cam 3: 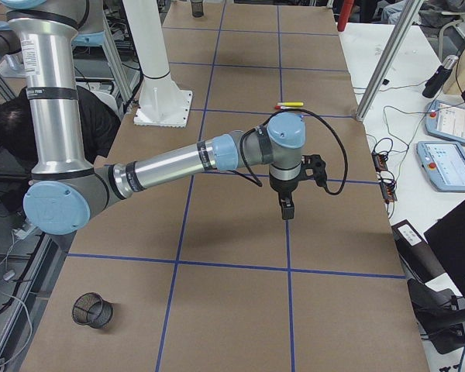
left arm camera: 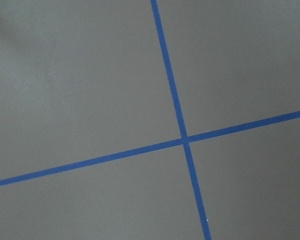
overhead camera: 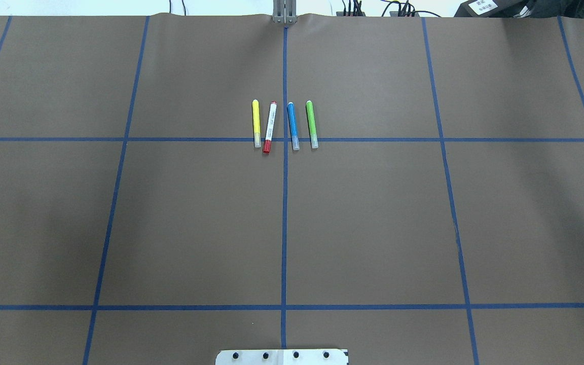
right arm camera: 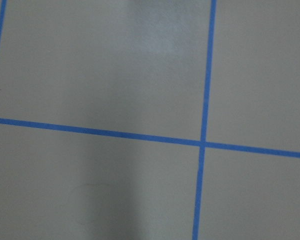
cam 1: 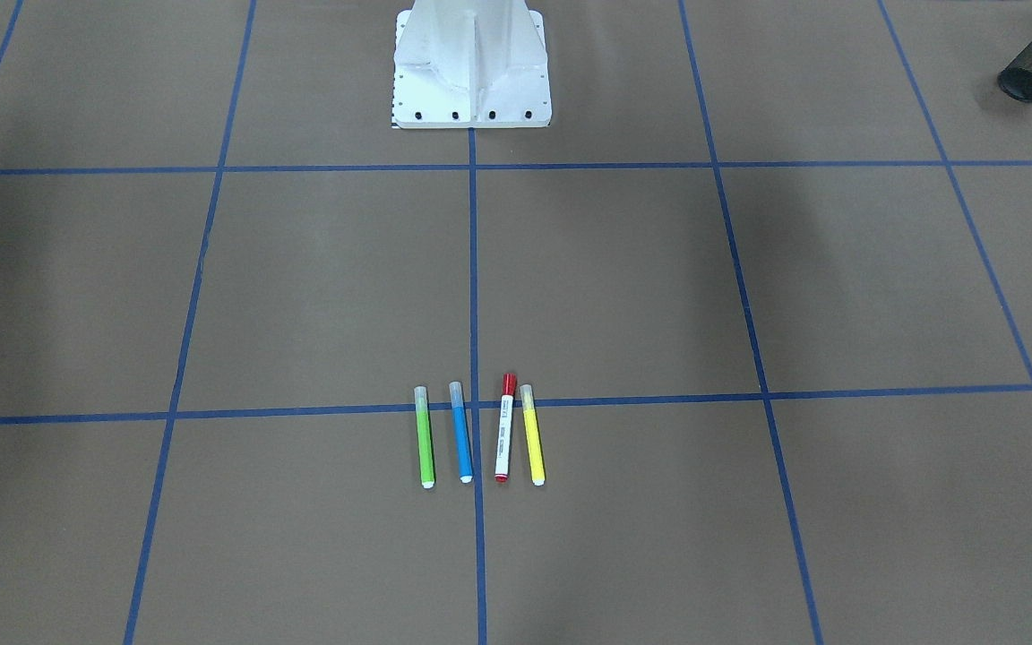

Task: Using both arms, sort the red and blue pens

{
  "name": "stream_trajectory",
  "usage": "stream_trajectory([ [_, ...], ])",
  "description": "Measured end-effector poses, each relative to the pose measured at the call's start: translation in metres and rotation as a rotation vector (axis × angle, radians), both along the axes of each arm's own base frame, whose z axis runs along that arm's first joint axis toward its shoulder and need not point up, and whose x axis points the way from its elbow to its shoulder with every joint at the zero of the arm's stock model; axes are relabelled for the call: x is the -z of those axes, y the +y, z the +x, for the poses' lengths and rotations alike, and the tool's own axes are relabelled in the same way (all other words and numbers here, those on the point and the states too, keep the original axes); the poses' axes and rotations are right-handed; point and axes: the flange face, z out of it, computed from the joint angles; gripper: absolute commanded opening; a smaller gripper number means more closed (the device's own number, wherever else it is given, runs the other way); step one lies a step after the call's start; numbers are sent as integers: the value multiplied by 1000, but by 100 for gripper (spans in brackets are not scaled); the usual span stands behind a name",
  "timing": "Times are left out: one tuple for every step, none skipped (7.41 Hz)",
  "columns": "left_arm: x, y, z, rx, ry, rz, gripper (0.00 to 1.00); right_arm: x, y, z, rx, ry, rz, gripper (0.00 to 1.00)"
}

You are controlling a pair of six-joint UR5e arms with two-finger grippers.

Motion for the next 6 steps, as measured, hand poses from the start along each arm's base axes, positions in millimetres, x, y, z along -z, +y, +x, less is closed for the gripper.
stream_trajectory([
  [4,-4,16,-12,0,-8,100,12,-1,-5,2,-7,51,100],
  [7,-7,26,-21,0,-12,100,26,-4,-13,-21,-32,75,100],
  [10,-9,32,-26,2,-12,100,51,-15,-43,-60,-87,29,100],
  [11,-10,34,-28,3,-12,100,81,-27,-89,-69,-129,-43,100],
  [11,-11,34,-28,3,-13,100,108,-38,-136,-47,-135,-91,100],
  [10,-11,35,-29,3,-13,100,135,-50,-176,-34,-117,-116,100],
])
